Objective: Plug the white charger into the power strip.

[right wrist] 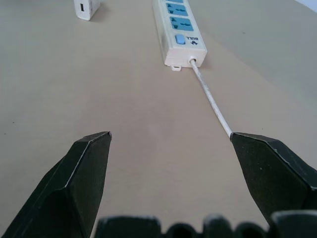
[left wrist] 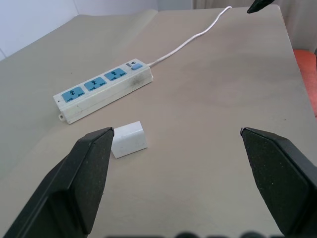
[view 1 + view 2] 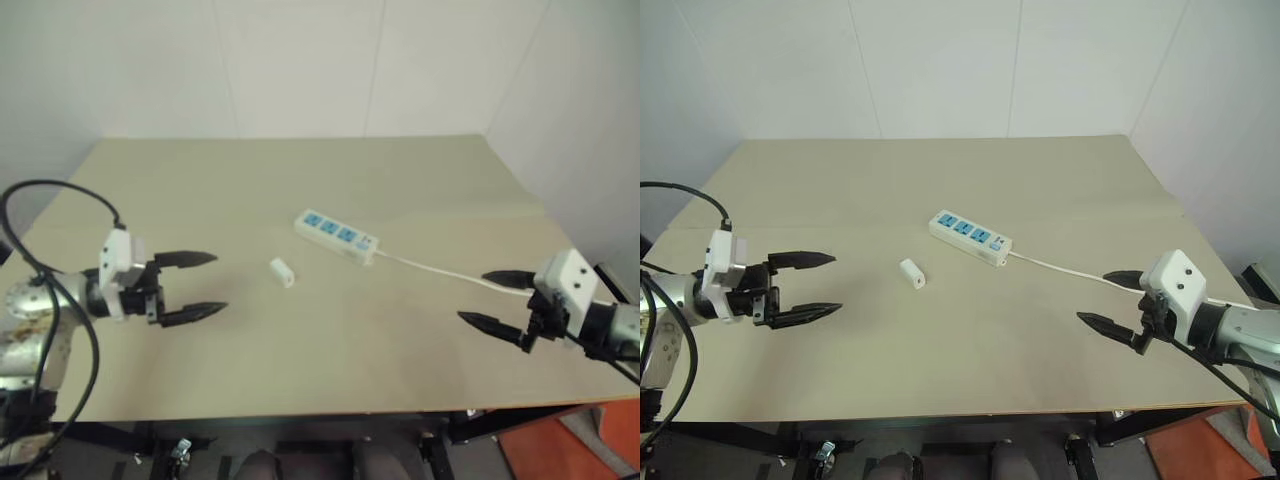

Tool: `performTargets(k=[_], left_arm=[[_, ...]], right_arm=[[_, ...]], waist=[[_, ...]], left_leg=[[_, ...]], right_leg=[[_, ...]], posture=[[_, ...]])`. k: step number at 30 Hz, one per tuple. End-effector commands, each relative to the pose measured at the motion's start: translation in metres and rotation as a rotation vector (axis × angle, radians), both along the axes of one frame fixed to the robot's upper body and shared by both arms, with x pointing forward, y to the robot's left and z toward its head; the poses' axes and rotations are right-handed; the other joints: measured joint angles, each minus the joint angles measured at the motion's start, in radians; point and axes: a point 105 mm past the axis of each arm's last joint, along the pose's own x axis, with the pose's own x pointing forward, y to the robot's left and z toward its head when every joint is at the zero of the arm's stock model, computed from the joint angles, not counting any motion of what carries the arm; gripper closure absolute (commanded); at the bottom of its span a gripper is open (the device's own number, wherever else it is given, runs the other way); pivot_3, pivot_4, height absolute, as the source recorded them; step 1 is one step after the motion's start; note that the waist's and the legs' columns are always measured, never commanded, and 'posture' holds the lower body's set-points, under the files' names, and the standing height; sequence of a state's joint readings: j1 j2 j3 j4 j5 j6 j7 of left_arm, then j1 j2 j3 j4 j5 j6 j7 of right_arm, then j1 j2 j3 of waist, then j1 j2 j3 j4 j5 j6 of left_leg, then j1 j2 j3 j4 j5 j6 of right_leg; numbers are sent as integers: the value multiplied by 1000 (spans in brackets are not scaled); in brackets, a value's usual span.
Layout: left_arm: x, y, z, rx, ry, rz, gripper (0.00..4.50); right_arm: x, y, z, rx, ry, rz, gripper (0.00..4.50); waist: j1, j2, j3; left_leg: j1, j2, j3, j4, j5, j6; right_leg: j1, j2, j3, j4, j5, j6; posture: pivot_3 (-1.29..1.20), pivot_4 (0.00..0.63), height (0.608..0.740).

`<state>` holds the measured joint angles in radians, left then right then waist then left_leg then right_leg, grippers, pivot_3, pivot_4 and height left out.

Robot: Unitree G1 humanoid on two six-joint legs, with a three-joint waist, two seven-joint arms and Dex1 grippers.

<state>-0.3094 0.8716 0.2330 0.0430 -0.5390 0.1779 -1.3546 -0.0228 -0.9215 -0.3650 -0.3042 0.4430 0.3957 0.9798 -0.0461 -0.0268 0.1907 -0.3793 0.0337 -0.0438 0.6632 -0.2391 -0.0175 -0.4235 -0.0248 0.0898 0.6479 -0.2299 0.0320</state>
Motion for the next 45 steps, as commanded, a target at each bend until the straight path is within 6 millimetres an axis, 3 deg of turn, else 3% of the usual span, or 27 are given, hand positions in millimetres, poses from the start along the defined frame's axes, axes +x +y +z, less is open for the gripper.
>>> performTargets(k=[1, 7, 20, 25, 30, 36, 41, 45], left_arm=[[1, 1, 7, 24, -36, -8, 32], [-4, 2, 13, 12, -51, 4, 32], [-1, 0, 8, 13, -47, 2, 32], [2, -5, 12, 15, -59, -23, 32], [15, -22, 15, 80, -93, -92, 32], [41, -51, 20, 152, -151, -171, 32], [45, -59, 11, 210, -146, -212, 32], [43, -67, 10, 187, -150, -232, 32]], right_arm=[[0, 4, 7, 5, -47, 11, 0], [2, 5, 7, 5, -45, 22, 0], [0, 3, 1, -11, -30, 21, 0], [12, 6, -2, 6, -27, 38, 0], [50, 14, -12, 3, -14, 70, 0], [120, 30, -27, 24, 7, 25, 0], [153, 43, -32, 54, 28, -40, 0], [166, 47, -40, 61, 73, -108, 0]], waist=[[0, 0, 0], [1, 0, 0], [3, 0, 0], [0, 0, 0], [-4, 0, 0], [-8, 0, 0], [-24, 0, 0], [-25, 0, 0]], left_leg=[[0, 0, 0, 0, 0, 0], [0, 0, 0, 0, 0, 0], [0, 0, 0, 0, 0, 0], [0, 0, 0, 0, 0, 0], [2, 0, 1, 0, 0, 0], [0, 0, 1, 0, 0, 0], [-5, -1, 1, 0, 0, 0], [-4, -1, 1, 0, 0, 0]], right_leg=[[0, 0, 0, 0, 0, 0], [0, 0, 0, 0, 0, 0], [0, 0, 0, 0, 0, 0], [0, 0, 0, 0, 0, 0], [1, 1, 1, 0, 1, 0], [-1, 1, 1, -1, 3, -2], [-4, -1, 1, -1, 7, -8], [-4, -1, 1, -1, 7, -8]], posture=[[0, 150, 740], [0, 150, 740], [0, 150, 740], [0, 150, 740], [0, 150, 740], [0, 150, 740], [0, 150, 740], [0, 150, 740]])
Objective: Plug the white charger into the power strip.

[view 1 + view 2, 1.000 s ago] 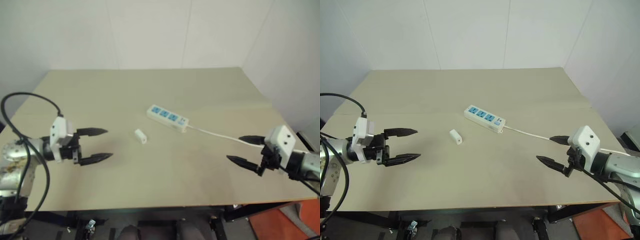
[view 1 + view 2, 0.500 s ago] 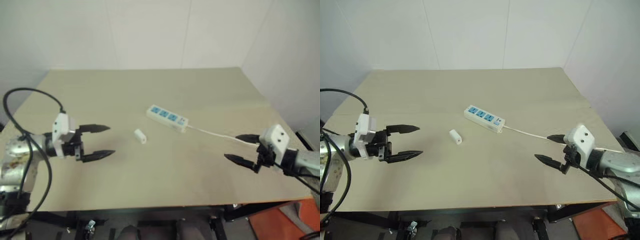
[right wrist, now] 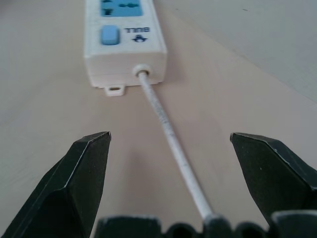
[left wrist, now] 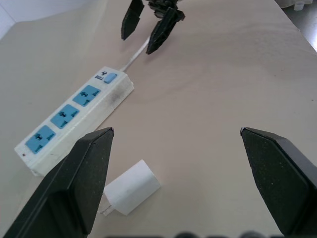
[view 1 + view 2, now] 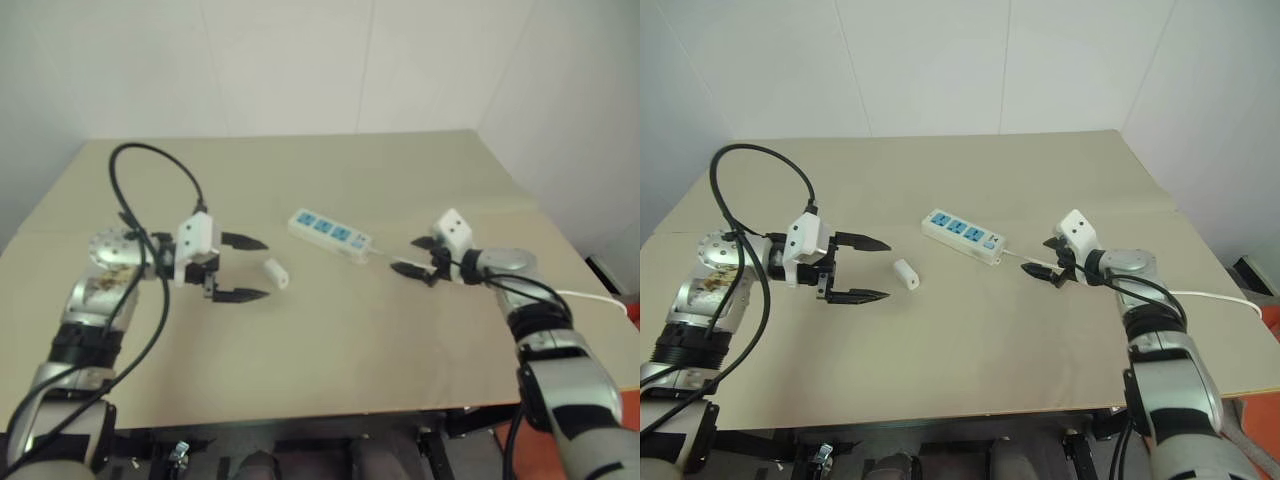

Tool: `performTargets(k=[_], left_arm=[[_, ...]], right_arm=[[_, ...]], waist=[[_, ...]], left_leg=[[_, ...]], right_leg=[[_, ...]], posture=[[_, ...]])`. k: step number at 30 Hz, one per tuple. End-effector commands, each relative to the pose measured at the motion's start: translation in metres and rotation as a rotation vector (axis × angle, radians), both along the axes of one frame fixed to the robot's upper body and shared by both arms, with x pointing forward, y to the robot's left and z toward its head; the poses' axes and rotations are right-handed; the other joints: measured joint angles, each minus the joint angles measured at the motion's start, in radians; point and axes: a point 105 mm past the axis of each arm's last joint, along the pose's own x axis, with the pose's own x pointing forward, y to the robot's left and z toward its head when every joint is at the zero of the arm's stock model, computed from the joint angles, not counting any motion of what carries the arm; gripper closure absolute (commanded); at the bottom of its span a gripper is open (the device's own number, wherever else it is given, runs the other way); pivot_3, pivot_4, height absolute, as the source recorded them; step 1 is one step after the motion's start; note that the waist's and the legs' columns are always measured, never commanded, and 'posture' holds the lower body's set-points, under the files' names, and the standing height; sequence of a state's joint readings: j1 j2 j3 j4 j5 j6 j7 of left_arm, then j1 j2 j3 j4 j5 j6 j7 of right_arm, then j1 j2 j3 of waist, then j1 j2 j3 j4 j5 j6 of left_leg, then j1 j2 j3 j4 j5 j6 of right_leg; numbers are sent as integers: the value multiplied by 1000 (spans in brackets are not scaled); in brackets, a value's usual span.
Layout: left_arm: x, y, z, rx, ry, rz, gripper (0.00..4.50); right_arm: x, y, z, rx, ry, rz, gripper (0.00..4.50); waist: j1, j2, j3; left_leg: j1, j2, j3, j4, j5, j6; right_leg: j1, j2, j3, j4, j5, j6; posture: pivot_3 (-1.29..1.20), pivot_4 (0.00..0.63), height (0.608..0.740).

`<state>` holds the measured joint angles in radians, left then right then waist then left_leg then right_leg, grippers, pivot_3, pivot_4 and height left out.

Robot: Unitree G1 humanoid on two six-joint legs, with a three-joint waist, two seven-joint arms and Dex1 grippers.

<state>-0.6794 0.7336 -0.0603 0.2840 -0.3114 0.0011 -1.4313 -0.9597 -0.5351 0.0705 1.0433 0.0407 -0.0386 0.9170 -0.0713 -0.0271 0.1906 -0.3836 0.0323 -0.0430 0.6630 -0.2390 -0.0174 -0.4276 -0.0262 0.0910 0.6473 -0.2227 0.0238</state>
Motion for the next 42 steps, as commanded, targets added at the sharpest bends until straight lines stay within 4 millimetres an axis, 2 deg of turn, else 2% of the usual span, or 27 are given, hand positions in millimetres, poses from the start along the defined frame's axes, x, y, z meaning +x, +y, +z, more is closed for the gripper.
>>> performTargets(k=[1, 4, 7, 18, 21, 25, 30, 34, 38, 42], left_arm=[[-2, -5, 12, -6, -55, -23, 32], [-3, -5, 12, -9, -56, -20, 32], [-3, -2, 9, -3, -52, -7, 0], [-2, 2, 3, 8, -54, 12, 0], [-1, 2, 5, -2, -58, 11, 0], [0, 3, 7, -8, -63, 12, 0], [-2, 8, 5, -1, -56, 23, 0], [-1, 8, 2, 0, -44, 27, 0], [1, 8, 0, 2, -35, 26, 0], [2, 8, 1, 3, -36, 27, 0]], right_arm=[[8, 3, 4, 10, -3, -30, 0], [8, 9, 1, -9, 7, 1, 0], [7, 16, 0, 0, 26, 27, 590], [7, 26, -1, -11, 21, 66, 4429], [4, 25, 2, -29, -16, 96, 4469], [-7, 14, 6, -50, -60, 151, 4469], [-44, -11, 4, -77, -106, 163, 4469], [-61, -19, 0, -86, -108, 121, 4469], [-66, -18, 3, -84, -127, 94, 3128], [-71, -17, 16, -36, -171, 79, 1724]], waist=[[-1, 0, 0], [-1, 0, 0], [-1, 0, 0], [-5, 0, 0], [-5, 0, 0], [-3, 0, 0], [11, 1, 0], [9, 1, 0], [-4, 1, 0], [0, 1, 0]], left_leg=[[0, 0, 0, 0, 0, 0], [0, 0, -1, 0, 0, 0], [0, 0, -1, 0, 0, 0], [1, 0, -1, 0, 0, 0], [1, 0, -1, 0, 0, 0], [0, 0, -1, 0, 0, 0], [-2, -1, -3, 0, 0, 0], [-1, -1, -3, 1, 0, 0], [2, 1, -2, 1, 0, 0], [2, 1, -3, 1, 0, 0]], right_leg=[[0, 0, 0, 0, 0, 0], [0, 0, 0, 1, 0, 0], [0, 0, 0, 0, 0, 0], [0, 1, 0, 1, 0, 0], [0, 1, 0, 1, 0, 0], [0, 0, 0, 1, 0, 0], [0, 0, -2, 0, 0, 1], [1, 0, -2, 1, 0, 1], [1, 2, 0, 2, 0, 1], [1, 3, 0, 1, -1, 2]], posture=[[0, 150, 740], [0, 150, 740], [0, 150, 740], [0, 150, 740], [0, 150, 740], [0, 150, 740], [0, 150, 740], [0, 150, 740], [0, 150, 740], [0, 150, 740]])
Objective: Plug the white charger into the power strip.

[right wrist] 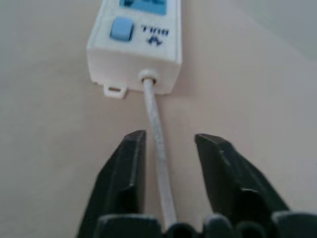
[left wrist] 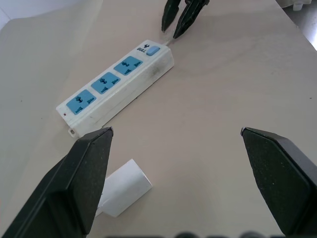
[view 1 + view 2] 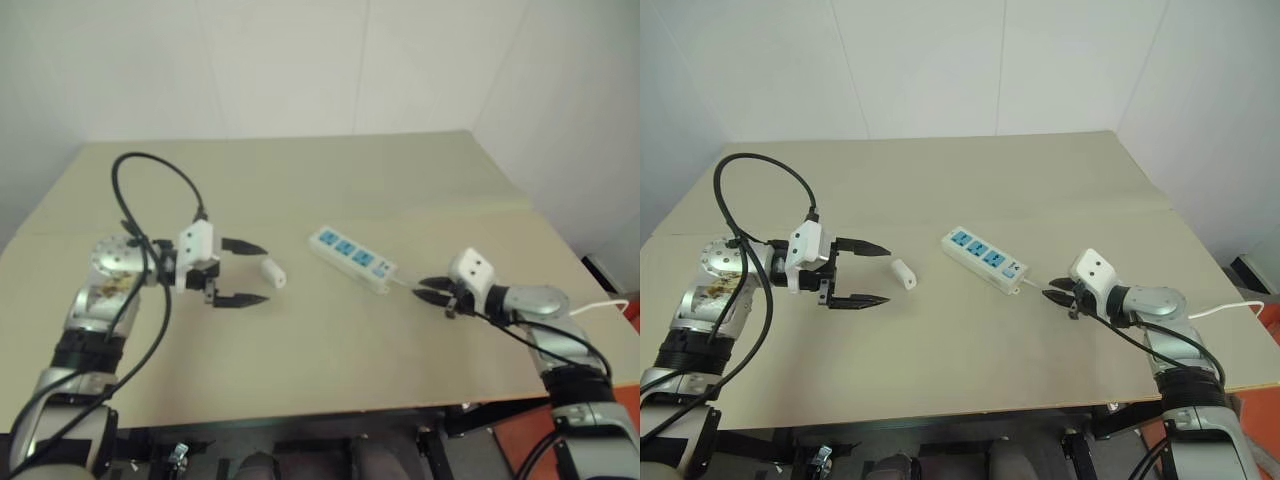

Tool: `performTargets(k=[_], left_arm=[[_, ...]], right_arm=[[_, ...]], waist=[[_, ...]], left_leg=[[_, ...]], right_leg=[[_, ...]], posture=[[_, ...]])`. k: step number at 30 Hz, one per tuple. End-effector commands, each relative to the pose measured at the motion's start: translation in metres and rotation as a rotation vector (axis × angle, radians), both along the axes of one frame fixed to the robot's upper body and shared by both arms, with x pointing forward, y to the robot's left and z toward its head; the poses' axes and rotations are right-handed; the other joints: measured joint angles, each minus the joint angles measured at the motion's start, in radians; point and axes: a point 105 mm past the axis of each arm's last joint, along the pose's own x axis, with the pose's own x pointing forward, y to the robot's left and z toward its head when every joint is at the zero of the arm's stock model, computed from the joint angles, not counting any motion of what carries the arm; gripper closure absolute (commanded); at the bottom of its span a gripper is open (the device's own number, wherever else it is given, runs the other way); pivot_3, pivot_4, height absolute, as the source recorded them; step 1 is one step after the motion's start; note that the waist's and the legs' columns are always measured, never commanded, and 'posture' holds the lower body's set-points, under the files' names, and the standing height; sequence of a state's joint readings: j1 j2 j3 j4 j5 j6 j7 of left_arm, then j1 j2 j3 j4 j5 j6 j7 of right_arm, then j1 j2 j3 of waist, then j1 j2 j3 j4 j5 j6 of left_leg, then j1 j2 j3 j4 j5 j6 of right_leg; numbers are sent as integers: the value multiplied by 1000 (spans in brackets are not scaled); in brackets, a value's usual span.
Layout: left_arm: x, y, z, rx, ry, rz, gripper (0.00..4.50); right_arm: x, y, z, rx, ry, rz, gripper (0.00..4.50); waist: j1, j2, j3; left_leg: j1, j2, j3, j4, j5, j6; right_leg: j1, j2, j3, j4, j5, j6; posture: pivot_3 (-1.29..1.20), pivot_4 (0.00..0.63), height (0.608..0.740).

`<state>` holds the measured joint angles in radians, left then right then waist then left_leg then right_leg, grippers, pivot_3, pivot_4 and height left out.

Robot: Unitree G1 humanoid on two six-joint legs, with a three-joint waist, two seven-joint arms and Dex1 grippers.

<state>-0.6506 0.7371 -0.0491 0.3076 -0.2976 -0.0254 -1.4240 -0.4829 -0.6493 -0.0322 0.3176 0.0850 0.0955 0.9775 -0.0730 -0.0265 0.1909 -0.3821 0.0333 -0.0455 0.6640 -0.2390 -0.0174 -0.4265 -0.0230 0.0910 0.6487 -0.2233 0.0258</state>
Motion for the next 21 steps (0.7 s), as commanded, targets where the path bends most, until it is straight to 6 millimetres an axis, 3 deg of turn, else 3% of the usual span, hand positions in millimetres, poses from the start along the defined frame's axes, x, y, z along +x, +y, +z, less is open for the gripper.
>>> performTargets(k=[1, 5, 9, 13, 21], left_arm=[[2, 1, 11, -5, -47, -4, 0], [2, 3, 16, -62, -35, 8, 0], [2, 12, 13, -56, -26, 42, 0], [4, 20, 6, -31, -9, 85, 0], [4, 25, 0, -30, 8, 112, 0]], right_arm=[[-4, -2, 27, 67, -90, -19, 1363], [-11, 3, 38, 197, -126, 0, 18], [-7, 13, 33, 188, -280, -32, 18], [-9, 29, 28, 380, -200, 55, 18], [12, 39, 12, 366, -164, 87, 18]], waist=[[4, 0, 0], [7, 0, 0], [5, 0, 0], [1, 0, 0], [4, 0, 0]], left_leg=[[0, 0, 0, 0, 0, 0], [-2, -1, 0, 0, 0, 0], [-1, -1, 0, 0, 0, 0], [0, 0, 0, 0, 0, 0], [0, 0, 0, 0, 0, 0]], right_leg=[[0, 0, 0, 0, 0, 0], [0, -2, -1, -1, 1, -1], [1, -1, -1, -1, 0, -1], [1, -1, -1, -1, -1, 2], [1, -1, -1, -1, 1, -1]], posture=[[0, 150, 740], [0, 150, 740], [0, 150, 740], [0, 150, 740], [0, 150, 740]])
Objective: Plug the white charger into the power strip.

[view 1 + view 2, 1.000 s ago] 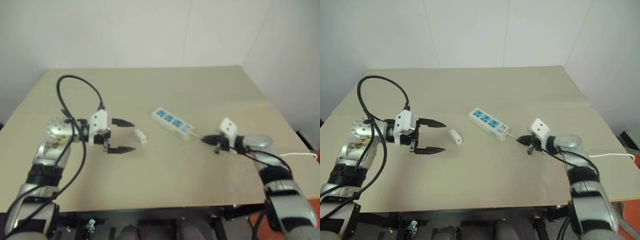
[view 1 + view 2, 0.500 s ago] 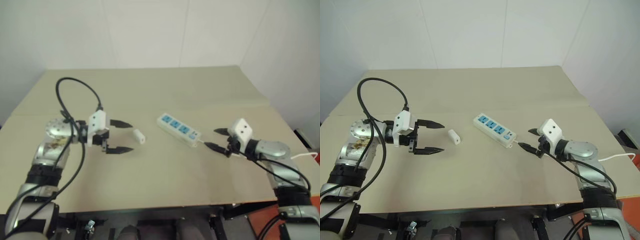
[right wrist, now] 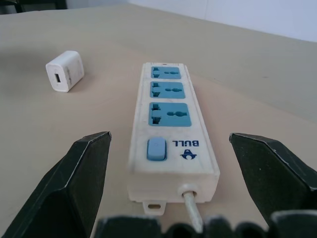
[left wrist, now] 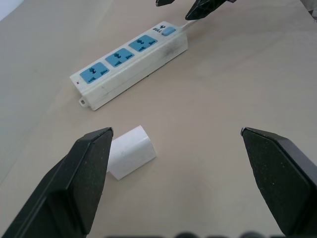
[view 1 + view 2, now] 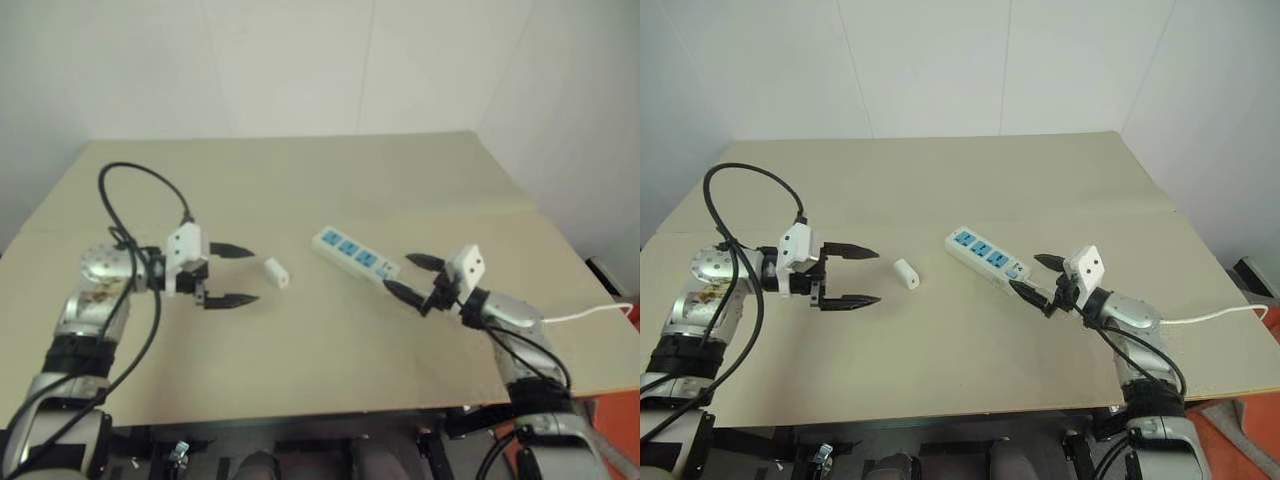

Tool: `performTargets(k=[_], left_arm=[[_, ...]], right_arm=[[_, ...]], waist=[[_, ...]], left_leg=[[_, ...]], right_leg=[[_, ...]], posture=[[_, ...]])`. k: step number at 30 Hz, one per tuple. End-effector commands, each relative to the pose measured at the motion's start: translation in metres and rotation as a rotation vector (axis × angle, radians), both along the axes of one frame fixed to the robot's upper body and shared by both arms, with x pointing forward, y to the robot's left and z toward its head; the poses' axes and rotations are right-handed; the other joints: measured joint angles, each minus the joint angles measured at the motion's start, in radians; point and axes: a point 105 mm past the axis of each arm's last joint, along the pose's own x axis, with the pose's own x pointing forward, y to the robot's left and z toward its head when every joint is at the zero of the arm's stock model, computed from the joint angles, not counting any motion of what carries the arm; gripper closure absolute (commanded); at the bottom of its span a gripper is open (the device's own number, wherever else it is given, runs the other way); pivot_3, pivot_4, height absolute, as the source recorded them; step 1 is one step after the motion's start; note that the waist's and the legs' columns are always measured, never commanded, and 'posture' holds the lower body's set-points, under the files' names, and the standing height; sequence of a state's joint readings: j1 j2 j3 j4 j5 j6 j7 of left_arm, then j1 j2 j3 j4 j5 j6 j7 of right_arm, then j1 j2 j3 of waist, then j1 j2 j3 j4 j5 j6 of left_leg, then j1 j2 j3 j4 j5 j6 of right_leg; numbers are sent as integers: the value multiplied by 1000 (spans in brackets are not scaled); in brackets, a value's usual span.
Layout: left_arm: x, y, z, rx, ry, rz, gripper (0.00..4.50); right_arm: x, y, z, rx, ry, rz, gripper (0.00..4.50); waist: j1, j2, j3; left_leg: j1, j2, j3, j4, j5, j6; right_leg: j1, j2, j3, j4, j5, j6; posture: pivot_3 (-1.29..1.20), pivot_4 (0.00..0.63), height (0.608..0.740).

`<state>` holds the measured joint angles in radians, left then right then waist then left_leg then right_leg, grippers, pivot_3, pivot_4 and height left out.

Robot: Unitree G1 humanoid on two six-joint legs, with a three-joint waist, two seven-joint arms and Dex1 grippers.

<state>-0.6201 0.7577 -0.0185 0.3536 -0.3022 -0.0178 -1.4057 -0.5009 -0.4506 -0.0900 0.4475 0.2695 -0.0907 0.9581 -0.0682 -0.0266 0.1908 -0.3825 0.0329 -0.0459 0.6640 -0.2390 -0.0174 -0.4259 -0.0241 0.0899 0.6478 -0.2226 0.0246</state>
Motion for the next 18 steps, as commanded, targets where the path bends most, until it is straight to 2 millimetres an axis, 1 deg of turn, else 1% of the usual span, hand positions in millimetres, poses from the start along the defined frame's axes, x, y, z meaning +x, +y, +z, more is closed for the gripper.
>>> performTargets(k=[1, 5, 9, 18], left_arm=[[1, 8, 6, -4, -30, 35, 0], [-2, 11, 4, 3, -26, 41, 0], [-5, 15, 3, 16, -30, 51, 0], [-9, 15, 1, 19, -27, 63, 0]], right_arm=[[8, 3, 6, -17, -59, 22, 18], [15, 3, 1, -36, -42, 38, 18], [15, 5, -3, -48, -21, 83, 18], [22, 8, -7, -24, 6, 74, 18]], waist=[[-1, 0, 0], [-1, 0, 0], [-2, 0, 0], [-2, 0, 0]], left_leg=[[0, 0, 0, 0, 0, 0], [0, 0, 0, 0, 0, 0], [0, 0, 0, 0, 0, 0], [0, 0, 0, 0, 0, 0]], right_leg=[[0, 0, 0, 0, 0, 0], [0, 0, 0, 0, 0, 0], [0, 0, 0, 0, 0, 0], [0, 0, 0, 1, 0, 0]], posture=[[0, 150, 740], [0, 150, 740], [0, 150, 740], [0, 150, 740]])
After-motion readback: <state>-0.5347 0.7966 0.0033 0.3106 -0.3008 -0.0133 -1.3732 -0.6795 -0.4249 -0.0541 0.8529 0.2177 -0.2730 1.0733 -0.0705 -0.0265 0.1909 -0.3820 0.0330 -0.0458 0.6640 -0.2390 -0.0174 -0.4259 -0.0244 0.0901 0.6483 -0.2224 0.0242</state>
